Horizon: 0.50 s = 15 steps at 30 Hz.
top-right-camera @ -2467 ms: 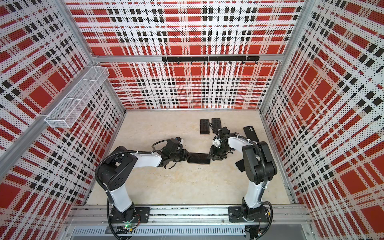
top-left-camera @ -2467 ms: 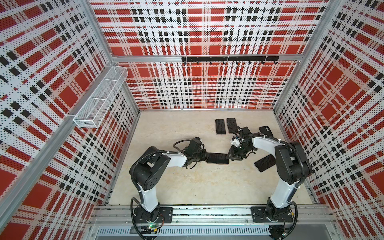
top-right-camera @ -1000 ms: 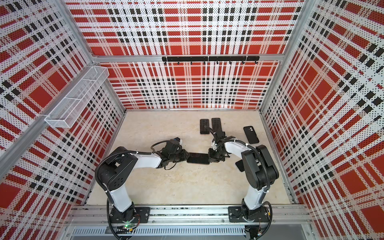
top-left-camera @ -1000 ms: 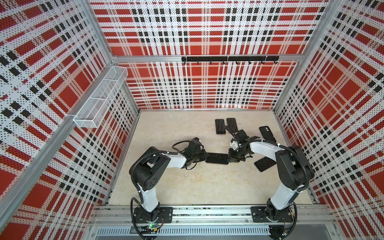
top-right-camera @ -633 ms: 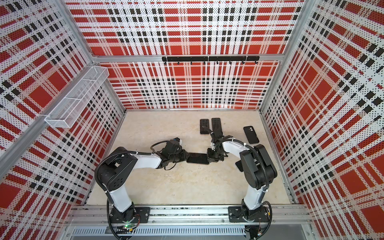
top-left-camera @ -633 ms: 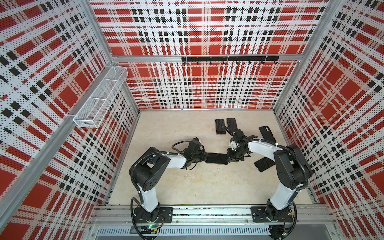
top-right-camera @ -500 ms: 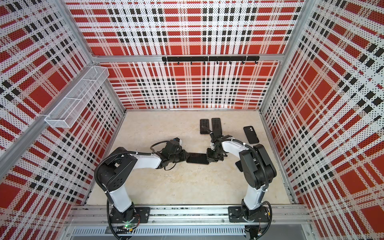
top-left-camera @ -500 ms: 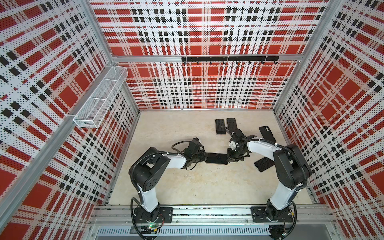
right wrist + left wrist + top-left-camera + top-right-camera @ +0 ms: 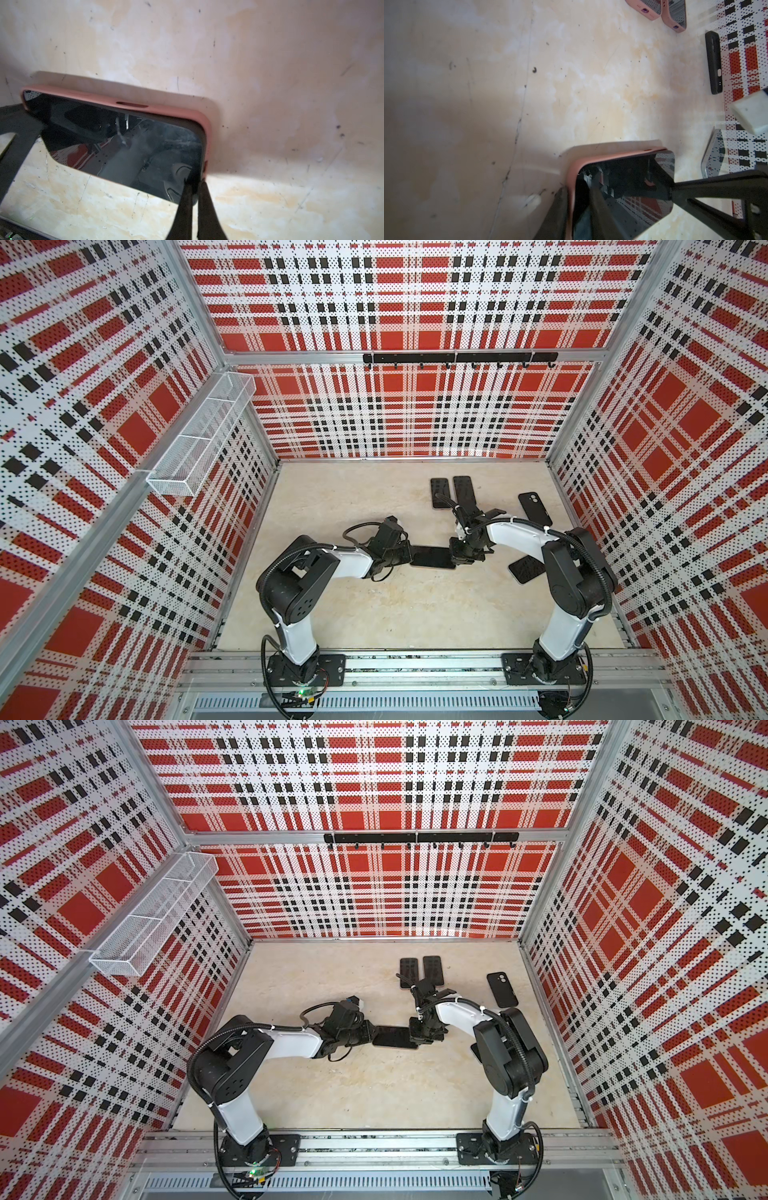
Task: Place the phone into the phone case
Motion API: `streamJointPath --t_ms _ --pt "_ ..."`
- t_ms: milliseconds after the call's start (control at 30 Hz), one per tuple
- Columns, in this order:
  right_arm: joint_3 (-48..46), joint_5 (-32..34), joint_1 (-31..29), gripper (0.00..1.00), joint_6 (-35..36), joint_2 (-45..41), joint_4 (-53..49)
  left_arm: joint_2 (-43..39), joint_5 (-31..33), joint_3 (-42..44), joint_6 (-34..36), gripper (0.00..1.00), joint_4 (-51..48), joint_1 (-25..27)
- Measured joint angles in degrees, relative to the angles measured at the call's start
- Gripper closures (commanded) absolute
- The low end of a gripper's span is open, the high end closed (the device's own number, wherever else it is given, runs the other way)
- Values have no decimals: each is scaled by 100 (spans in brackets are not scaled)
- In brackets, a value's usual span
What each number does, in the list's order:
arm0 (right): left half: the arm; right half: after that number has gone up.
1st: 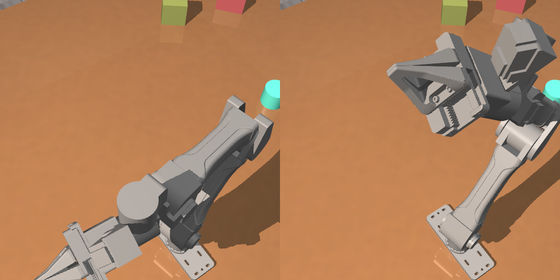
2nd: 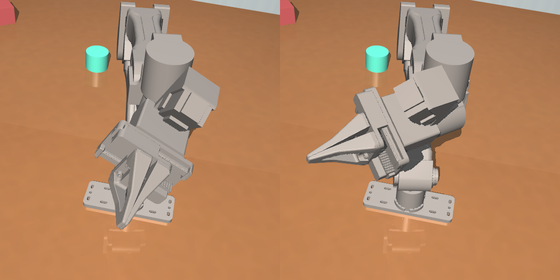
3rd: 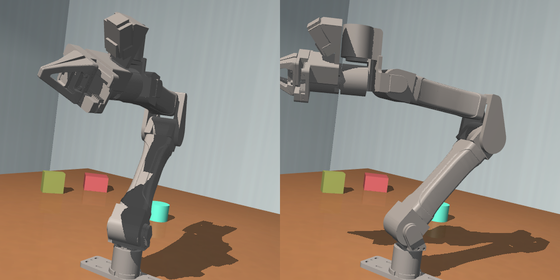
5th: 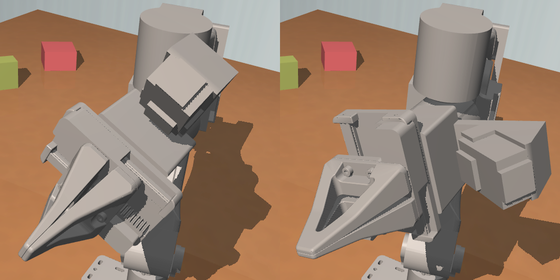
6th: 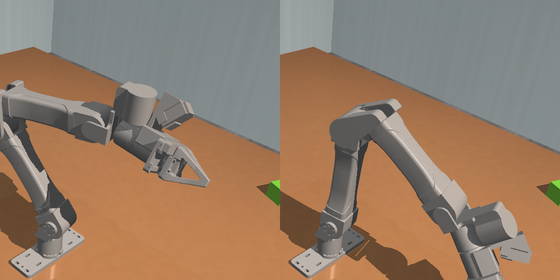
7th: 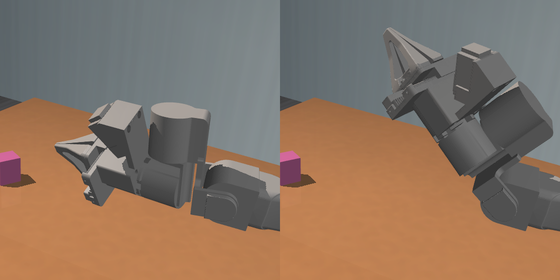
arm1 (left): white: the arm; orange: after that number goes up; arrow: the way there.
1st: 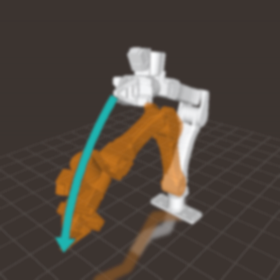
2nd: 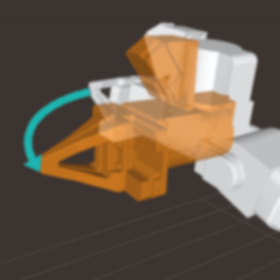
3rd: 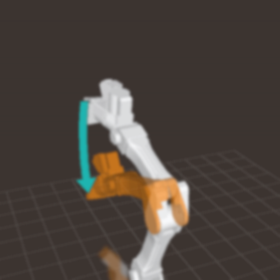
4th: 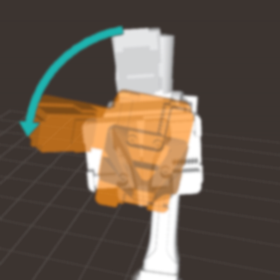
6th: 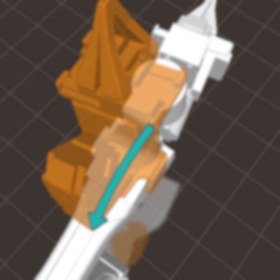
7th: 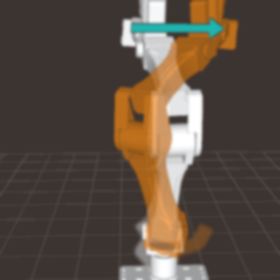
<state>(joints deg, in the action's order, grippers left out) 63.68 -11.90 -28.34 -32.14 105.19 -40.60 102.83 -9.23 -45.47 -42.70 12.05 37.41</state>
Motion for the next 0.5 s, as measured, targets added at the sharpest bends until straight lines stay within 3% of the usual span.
streamJointPath --t_ms 200,500 --pt "-90 50 9 79 146 -352 133 -133 -44 -81 190 76 -483 42" --pt "-70 -365 358 78 498 -748 -212 -227 -136 -96 391 76 -789 -63"
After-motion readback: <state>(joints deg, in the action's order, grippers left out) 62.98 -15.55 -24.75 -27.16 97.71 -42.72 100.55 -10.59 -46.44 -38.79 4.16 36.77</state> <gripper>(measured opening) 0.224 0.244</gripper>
